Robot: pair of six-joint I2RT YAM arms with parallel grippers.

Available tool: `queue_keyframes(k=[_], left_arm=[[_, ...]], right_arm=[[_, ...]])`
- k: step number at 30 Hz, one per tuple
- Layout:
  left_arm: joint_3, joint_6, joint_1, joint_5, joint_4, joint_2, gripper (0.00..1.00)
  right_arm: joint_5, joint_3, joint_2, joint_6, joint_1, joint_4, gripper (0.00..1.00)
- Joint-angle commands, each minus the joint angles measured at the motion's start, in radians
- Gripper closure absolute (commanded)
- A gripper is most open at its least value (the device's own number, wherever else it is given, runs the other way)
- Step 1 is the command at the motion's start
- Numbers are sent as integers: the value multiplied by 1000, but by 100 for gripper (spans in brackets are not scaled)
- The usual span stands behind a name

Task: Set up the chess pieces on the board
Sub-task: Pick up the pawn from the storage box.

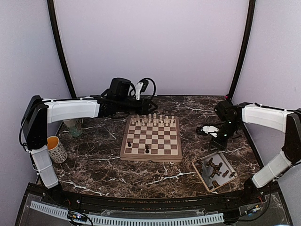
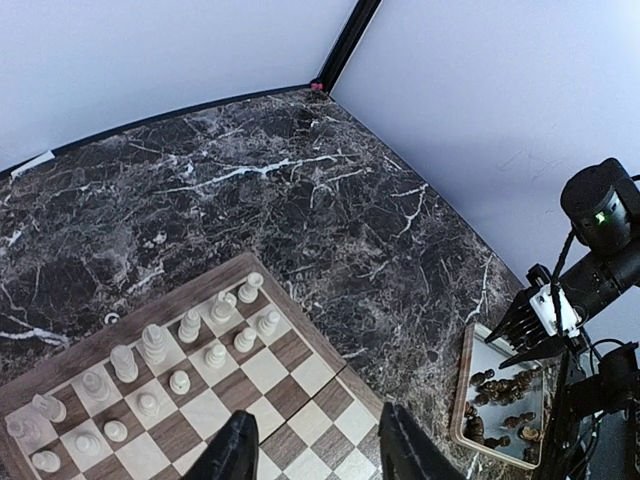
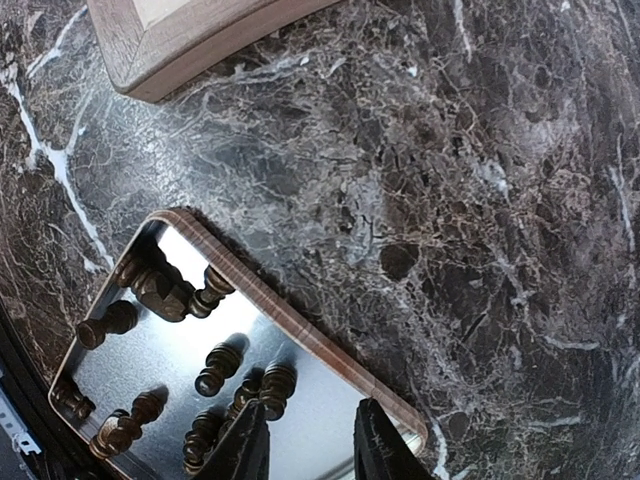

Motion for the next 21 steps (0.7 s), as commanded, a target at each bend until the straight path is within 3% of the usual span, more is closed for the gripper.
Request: queue_keyframes(k=[1,21], left_arm=[[-29,-2,4,59,-43,-51,55],[-51,21,3,110,-88,-46,56]], right_arm=[[36,-15,18,9,18,4,73],[80,-101,30,24,47,19,78]])
